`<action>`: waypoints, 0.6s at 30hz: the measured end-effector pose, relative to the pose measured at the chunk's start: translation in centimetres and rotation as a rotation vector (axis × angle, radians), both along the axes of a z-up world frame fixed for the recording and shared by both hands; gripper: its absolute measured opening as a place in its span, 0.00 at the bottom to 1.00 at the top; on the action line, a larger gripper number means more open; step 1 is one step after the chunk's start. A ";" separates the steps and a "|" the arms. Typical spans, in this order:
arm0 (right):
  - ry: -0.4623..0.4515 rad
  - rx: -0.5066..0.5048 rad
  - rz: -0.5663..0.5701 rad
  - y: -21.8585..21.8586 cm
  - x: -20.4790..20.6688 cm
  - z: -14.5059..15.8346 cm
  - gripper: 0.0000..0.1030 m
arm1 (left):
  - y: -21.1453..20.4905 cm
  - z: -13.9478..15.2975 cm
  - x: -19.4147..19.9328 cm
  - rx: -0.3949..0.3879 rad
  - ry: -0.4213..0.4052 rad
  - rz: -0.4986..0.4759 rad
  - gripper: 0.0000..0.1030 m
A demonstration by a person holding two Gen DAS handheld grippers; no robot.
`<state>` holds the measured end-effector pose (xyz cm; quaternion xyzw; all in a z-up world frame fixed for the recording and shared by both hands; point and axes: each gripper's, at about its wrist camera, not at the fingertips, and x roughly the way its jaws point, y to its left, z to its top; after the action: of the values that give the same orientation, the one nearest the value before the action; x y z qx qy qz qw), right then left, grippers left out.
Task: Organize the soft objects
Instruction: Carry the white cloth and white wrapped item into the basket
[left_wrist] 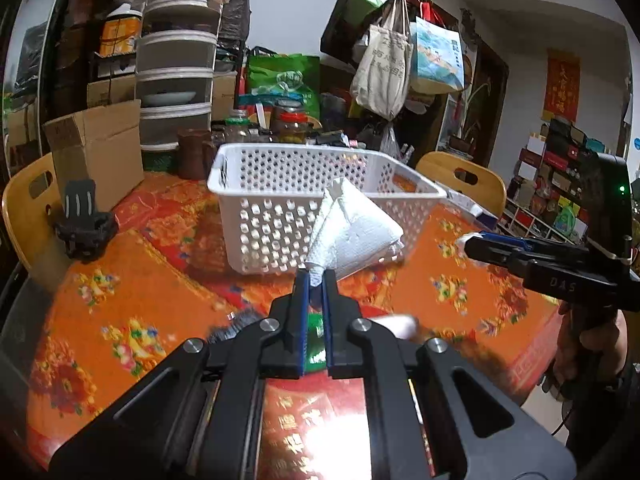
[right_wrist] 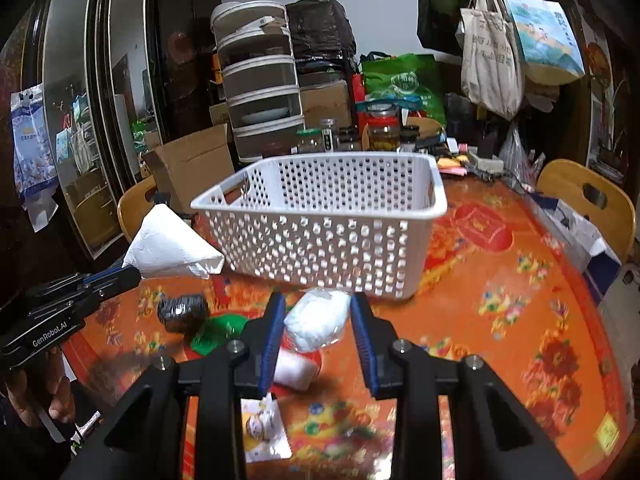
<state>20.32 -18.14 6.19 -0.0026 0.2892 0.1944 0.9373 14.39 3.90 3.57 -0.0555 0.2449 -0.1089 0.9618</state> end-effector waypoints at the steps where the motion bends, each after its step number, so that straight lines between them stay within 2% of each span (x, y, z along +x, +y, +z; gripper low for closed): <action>1: -0.005 0.001 0.002 0.0 0.3 0.4 0.32 | 0.2 0.5 0.3 0.002 -0.008 0.004 0.05; 8: -0.012 0.010 0.016 0.0 3.5 3.5 0.32 | 1.0 3.4 2.9 -0.003 -0.031 0.015 0.05; 18: 0.017 -0.011 0.005 0.3 8.7 5.9 0.32 | 0.7 7.0 7.8 0.012 -0.031 0.016 0.05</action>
<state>29.05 -17.83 12.10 -0.0066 0.2981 0.1952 0.9343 22.17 4.56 10.55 -0.0500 0.2301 -0.1006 0.9667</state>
